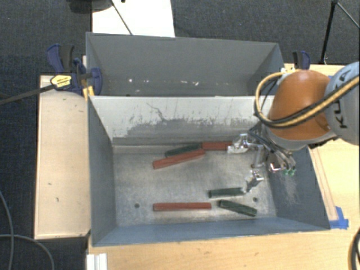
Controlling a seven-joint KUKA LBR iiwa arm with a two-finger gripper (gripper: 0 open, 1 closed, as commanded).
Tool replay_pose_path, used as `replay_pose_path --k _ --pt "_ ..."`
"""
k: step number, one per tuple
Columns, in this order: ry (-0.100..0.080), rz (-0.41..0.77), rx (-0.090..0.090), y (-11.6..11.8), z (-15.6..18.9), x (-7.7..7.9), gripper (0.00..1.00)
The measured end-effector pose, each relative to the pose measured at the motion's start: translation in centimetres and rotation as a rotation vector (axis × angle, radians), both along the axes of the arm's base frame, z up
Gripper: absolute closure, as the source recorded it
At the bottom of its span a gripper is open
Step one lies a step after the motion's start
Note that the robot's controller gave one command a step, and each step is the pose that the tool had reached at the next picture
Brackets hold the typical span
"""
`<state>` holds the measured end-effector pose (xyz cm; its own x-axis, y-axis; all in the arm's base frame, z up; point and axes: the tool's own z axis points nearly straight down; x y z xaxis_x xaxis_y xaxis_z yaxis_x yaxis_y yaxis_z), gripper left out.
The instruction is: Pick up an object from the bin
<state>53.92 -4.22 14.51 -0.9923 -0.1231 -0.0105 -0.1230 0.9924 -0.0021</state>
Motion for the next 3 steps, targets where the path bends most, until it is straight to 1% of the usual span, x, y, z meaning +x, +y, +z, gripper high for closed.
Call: replay_pose_path --k 1,3 --pt "-0.004 0.046 -0.003 1.51 -6.93 -2.49 1.00" --pt "-0.004 0.046 -0.003 1.52 -6.87 -2.50 1.00"
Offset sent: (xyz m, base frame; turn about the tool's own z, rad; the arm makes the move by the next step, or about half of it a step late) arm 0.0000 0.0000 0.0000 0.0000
